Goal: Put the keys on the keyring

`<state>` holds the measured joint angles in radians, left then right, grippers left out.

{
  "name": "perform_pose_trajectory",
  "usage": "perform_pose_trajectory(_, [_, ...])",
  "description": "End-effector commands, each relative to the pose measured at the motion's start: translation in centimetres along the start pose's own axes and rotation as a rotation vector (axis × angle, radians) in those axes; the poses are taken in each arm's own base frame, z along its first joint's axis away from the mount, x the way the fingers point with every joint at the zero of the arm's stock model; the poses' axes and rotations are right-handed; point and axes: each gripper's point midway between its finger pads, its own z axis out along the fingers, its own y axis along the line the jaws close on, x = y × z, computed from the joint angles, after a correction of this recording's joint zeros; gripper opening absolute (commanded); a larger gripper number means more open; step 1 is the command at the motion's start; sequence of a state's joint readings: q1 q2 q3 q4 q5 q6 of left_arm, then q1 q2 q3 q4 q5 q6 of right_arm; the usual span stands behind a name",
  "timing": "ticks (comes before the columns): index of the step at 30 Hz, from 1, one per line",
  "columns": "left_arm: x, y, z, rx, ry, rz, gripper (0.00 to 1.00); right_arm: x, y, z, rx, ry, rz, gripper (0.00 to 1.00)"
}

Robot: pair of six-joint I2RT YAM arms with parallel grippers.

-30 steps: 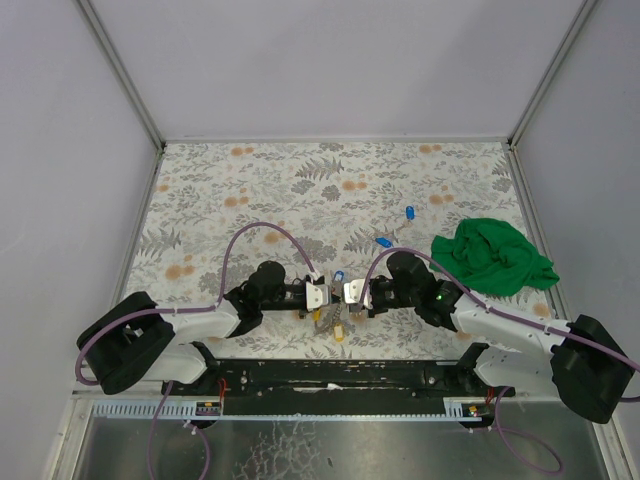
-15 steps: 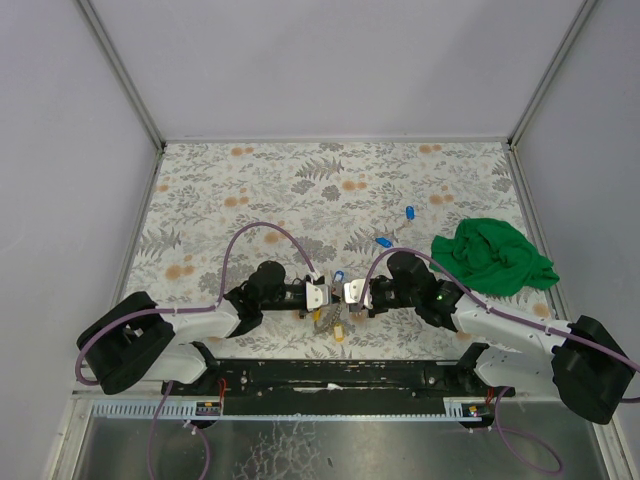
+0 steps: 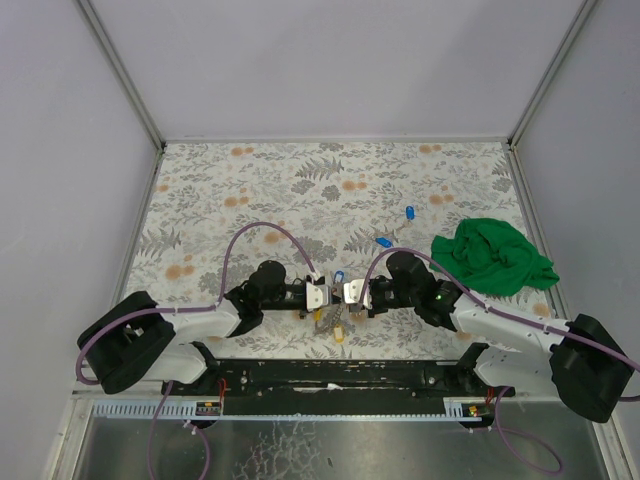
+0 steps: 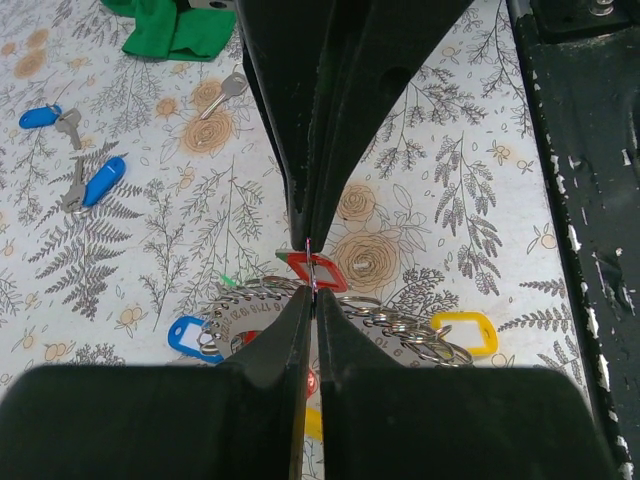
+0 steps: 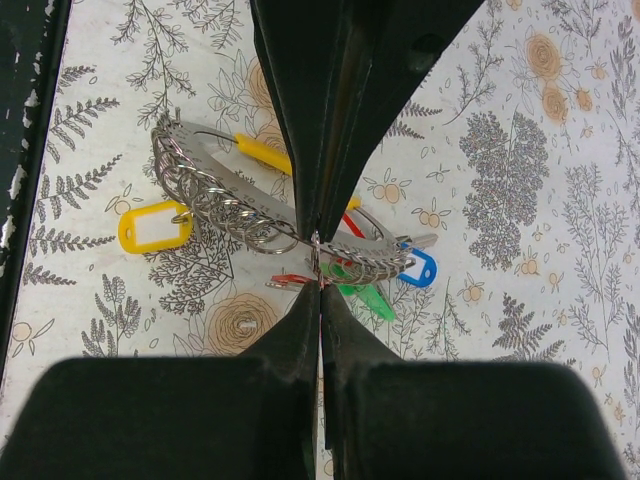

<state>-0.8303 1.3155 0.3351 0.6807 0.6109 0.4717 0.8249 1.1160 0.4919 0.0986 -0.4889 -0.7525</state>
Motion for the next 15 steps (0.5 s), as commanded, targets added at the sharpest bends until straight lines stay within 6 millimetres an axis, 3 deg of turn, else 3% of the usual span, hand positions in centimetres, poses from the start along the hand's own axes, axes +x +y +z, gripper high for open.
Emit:
perform_pose_trajectory(1, [-1.7,0.7,0.6,0.008,-0.051,0.033,0.0,-1.5,-0.3,0.3,0.0,-0.053,-0.028,0.0])
perform_pose_trajectory(15, [-1.0,1.1,0.4,-0.018,-0.017,0.038,0.0,-0.8,-0.7,-0.7,0.052,-0.012,-0.016,0.0])
